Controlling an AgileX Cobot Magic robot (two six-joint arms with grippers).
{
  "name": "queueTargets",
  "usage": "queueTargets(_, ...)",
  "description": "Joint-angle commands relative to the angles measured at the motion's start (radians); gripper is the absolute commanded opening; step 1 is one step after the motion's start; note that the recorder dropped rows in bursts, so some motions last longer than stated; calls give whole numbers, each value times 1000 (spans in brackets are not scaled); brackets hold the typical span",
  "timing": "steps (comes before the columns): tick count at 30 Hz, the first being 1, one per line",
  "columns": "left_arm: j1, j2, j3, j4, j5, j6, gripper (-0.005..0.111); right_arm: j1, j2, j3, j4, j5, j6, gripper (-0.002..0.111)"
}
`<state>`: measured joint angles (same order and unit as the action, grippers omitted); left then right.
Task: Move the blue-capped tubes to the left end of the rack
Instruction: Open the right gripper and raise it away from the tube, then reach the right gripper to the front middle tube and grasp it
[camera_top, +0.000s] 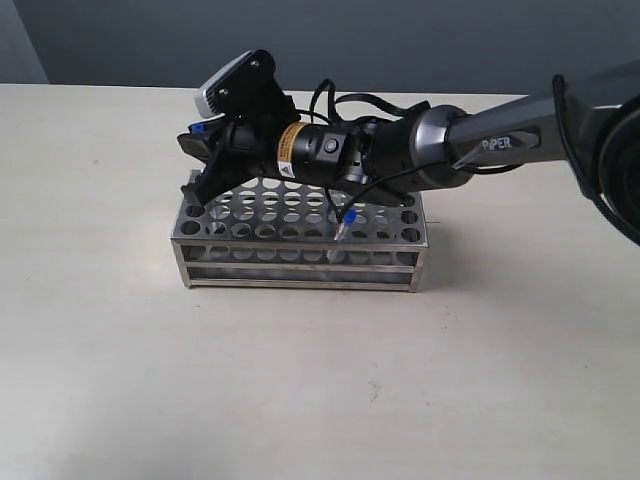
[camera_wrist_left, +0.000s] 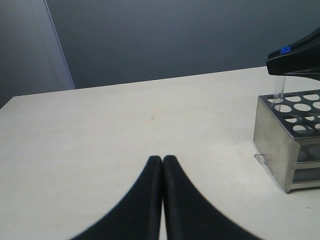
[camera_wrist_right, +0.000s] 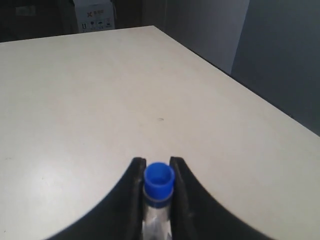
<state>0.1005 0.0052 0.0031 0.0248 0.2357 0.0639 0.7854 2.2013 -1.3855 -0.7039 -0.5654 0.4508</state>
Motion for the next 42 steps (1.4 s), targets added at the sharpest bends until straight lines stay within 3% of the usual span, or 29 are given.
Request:
queueTargets(1, -4, -5, -3, -2, -5, 0, 1, -7, -4, 4, 10, 36, -6, 1)
queueTargets(6, -4, -5, -3, -2, -5, 0, 1, -7, -4, 4, 10, 47, -2, 1)
queueTargets(13, -4, -5, -3, -2, -5, 0, 1, -7, -4, 4, 10, 52, 20, 40)
queueTargets(21, -4, -5, -3, -2, -5, 0, 1, -7, -31, 4, 10, 71, 20, 41)
queueTargets(26, -4, -5, -3, -2, -5, 0, 1, -11, -201, 4, 108, 324, 16, 41)
queueTargets(30, -4, -5, -3, -2, -5, 0, 1, -41, -335, 9, 45, 470, -12, 41)
queueTargets(36, -4, -5, -3, -2, -5, 0, 1, -136, -514, 173, 63, 390, 6, 41)
queueTargets(42, -4, -5, -3, -2, -5, 0, 1, -168, -640, 509, 108, 200, 8, 41)
